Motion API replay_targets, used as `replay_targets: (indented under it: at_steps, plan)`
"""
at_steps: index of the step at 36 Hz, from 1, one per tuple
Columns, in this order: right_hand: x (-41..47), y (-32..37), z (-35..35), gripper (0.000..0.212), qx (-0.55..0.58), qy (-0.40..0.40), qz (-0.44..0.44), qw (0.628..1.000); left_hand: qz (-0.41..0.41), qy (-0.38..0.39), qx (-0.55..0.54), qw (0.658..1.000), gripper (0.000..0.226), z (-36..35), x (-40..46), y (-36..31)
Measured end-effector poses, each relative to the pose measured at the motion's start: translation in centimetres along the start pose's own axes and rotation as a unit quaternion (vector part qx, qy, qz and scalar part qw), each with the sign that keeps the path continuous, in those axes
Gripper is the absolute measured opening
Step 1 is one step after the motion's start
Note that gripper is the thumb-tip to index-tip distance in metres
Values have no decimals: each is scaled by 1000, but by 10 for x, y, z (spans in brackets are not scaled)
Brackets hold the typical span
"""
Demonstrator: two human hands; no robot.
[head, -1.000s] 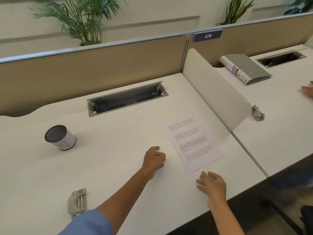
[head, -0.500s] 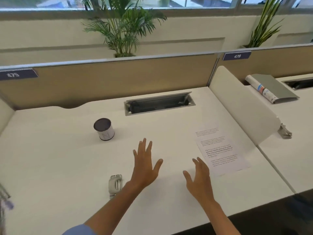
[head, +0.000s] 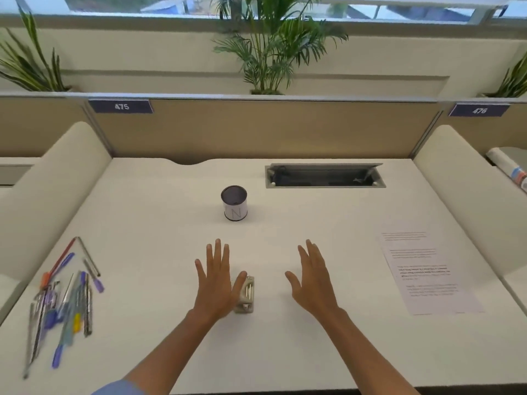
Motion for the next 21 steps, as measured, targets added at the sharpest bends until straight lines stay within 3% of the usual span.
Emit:
replay_targets:
  at_steps: [5, 10, 14, 21]
  plan:
    - [11, 32, -23, 74, 11, 32, 24, 999, 30, 9, -9, 999, 107, -1, -14, 32]
    - [13, 49, -47, 70, 23, 76, 10, 997, 71, 25, -56, 996, 85, -7, -26, 51]
    - [10, 55, -61, 53, 65, 84, -31, 994, 103, 7, -182, 978, 76, -7, -35, 57]
    - [4, 56, -78, 22, 148, 110, -147, 972, 137, -27, -263, 955, 53, -4, -46, 47]
Point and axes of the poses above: each hand's wrist, its own x-axis towards the middle knuckle, its own z-axis out of the back of the hand, y = z × x, the point moved 7 cm from there along x, towards the middle knuckle, and after that the axes turned 4 degrees about z, right-handed, at the moved point
